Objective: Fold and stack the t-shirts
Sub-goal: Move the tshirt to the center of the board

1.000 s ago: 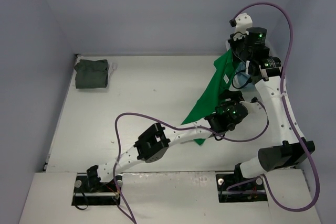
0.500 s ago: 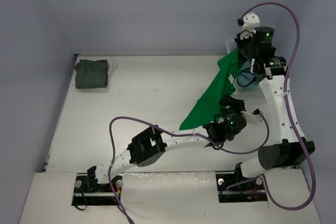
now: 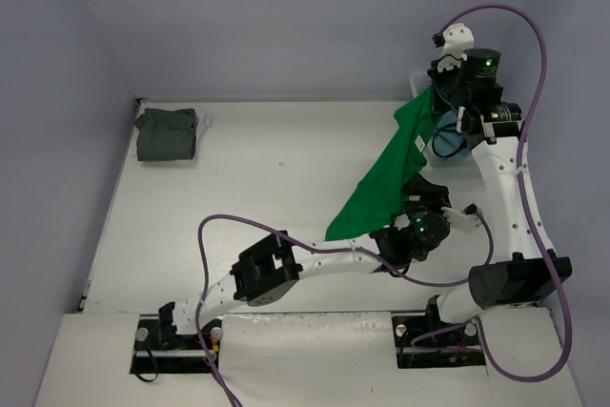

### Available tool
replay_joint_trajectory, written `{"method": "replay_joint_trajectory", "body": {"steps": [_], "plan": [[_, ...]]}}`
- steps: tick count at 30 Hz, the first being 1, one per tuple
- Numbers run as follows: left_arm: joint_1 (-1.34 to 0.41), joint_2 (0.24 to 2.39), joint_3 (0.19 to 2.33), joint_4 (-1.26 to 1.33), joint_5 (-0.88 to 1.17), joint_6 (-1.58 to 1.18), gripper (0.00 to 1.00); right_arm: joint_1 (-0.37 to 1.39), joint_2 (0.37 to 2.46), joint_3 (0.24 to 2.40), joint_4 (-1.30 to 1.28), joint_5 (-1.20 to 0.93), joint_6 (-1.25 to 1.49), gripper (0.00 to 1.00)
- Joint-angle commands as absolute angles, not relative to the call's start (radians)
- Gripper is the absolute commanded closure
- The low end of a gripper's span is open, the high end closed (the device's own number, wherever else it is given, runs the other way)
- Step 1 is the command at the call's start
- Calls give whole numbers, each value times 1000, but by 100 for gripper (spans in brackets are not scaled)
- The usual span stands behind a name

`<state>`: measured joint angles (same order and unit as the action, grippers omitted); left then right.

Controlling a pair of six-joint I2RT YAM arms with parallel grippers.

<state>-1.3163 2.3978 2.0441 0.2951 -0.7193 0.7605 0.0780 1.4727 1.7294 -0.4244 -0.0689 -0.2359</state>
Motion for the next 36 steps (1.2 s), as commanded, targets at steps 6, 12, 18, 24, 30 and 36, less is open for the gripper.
{"method": "replay_joint_trajectory", "body": {"steps": [6, 12, 18, 24, 30, 36], "plan": [[-1308, 2301, 2031, 368, -744, 775, 37, 68, 1451, 1735, -342, -81, -227, 100], [-1310, 2241, 1956, 374, -744, 769, 37, 57, 1457, 1740, -342, -95, -216, 100], [-1299, 2267, 1957, 387, -744, 765, 37, 57, 1457, 1740, -342, -107, -212, 100], [-1267, 2329, 2049, 330, -738, 738, 38, 55, 1447, 1730, -344, -121, -210, 100], [-1213, 2350, 2085, 296, -727, 713, 53, 55, 1425, 1727, -351, -166, -184, 100], [-1201, 2364, 2109, 253, -712, 683, 63, 57, 1407, 1727, -357, -173, -184, 100]]}}
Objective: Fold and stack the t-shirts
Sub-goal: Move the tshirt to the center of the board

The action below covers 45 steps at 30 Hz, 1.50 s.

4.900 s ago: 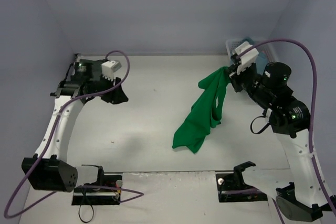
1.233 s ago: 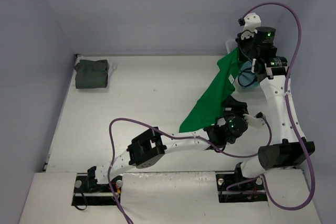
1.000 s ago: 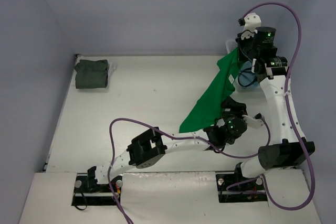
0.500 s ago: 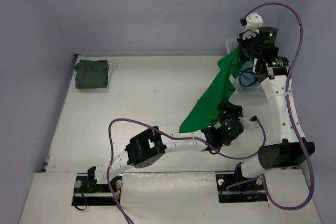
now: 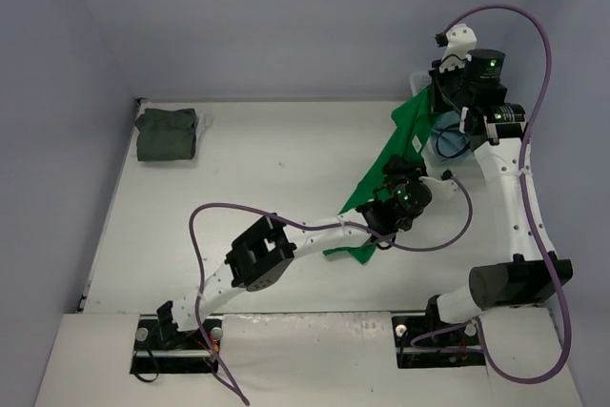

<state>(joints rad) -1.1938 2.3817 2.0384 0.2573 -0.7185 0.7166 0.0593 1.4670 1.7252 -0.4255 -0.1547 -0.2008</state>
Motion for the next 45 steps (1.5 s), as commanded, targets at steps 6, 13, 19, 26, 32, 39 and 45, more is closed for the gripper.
{"method": "replay_joint_trajectory", "body": {"steps": [6, 13, 19, 26, 32, 39, 45], "plan": [[-1201, 2387, 2146, 221, -710, 666, 89, 55, 1394, 1738, -368, -176, -187, 100], [-1195, 2343, 2111, 238, -696, 684, 100, 55, 1376, 1703, -370, -192, -193, 100], [-1163, 2199, 1981, 258, -660, 713, 100, 55, 1374, 1637, -367, -204, -225, 100], [-1088, 1990, 1823, 276, -632, 745, 100, 55, 1359, 1594, -362, -190, -241, 100], [-1006, 1847, 1710, 273, -621, 739, 100, 55, 1345, 1589, -367, -210, -219, 100], [-892, 1723, 1654, 250, -609, 733, 100, 55, 1315, 1615, -367, -276, -224, 100], [-761, 1600, 1648, 117, -559, 592, 100, 57, 1270, 1599, -380, -399, -218, 100]]}}
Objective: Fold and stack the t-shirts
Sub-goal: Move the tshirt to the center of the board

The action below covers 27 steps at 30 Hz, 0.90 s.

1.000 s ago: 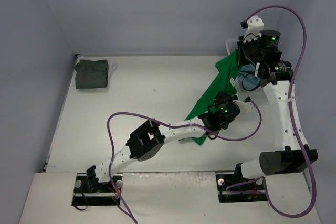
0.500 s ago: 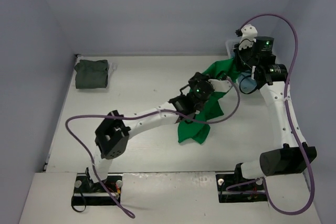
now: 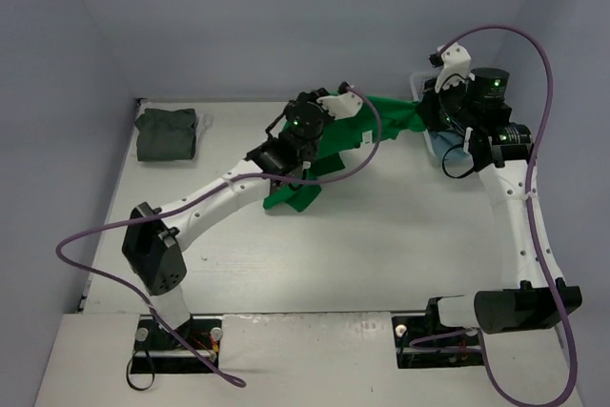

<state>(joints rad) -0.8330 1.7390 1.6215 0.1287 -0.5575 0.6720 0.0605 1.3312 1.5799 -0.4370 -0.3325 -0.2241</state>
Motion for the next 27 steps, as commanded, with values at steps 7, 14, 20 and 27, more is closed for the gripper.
{"method": "replay_joint_trajectory", "body": {"steps": [7, 14, 20, 27], "plan": [[-727, 1594, 1549, 71, -468, 528, 100, 71, 1264, 1510, -387, -488, -221, 100], [-741, 1828, 1640, -39, -349, 373, 97, 87, 1299, 1479, -382, -477, -256, 100], [-781, 1988, 1733, -74, -233, 308, 47, 101, 1345, 1433, -367, -476, -288, 100], [-853, 2062, 1747, 18, -334, 299, 43, 121, 1387, 1385, -324, -440, -299, 100]]}}
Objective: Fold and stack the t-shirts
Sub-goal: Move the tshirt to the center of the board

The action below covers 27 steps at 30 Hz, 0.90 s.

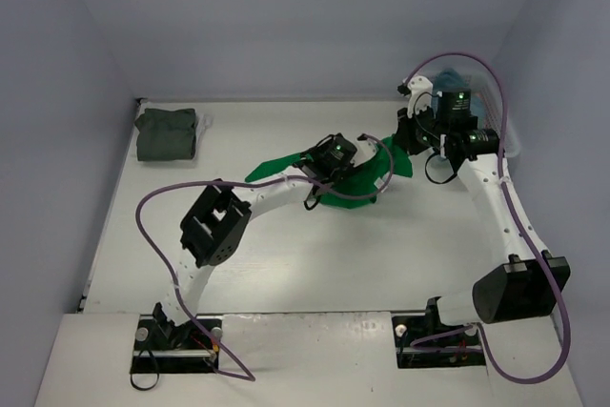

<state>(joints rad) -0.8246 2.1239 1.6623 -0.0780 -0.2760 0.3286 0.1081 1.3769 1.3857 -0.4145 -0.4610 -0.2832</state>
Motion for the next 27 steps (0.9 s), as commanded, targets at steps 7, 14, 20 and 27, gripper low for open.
{"method": "replay_joint_trajectory", "body": {"steps": [7, 14, 20, 27], "plan": [[-885, 1884, 1597, 167, -429, 339, 43, 126, 1416, 1365, -290, -394, -282, 100], [-922, 1718, 1461, 216, -470, 378, 41, 130, 1433, 1361, -272, -302, -249, 100], [-983, 1719, 1341, 256, -400, 314, 41, 129, 1448, 1374, -272, -265, -236, 100], [-1042, 1868, 1296, 322, -382, 223, 42, 126, 1465, 1399, -272, -259, -235, 100]]}}
